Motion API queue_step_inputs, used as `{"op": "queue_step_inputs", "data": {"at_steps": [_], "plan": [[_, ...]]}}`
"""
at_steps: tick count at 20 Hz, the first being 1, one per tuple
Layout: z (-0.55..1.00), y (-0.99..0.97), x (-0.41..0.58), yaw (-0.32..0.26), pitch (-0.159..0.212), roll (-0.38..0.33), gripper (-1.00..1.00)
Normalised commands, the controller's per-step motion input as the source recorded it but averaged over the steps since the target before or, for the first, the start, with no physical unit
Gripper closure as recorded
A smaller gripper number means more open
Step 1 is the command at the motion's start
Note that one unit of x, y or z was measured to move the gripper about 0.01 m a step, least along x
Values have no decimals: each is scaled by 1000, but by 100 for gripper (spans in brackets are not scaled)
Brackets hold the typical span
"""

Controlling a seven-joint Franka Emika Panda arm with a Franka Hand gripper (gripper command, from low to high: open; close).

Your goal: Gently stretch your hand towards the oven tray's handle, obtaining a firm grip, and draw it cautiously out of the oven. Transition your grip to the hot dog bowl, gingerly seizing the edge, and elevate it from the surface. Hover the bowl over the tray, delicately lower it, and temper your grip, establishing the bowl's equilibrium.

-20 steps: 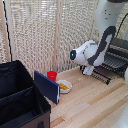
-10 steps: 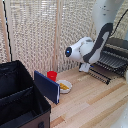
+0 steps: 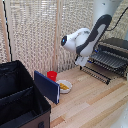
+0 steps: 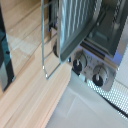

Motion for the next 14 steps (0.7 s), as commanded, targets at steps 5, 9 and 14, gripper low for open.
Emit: {"op": "queue_step_inputs", "data": {"at_steps": [5,9,14], "plan": [[473,202,0,-261,-4,178,-100],[441,239,0,-249,-11,190,-100],[382,327,2,-219,-39,213,-100]]}}
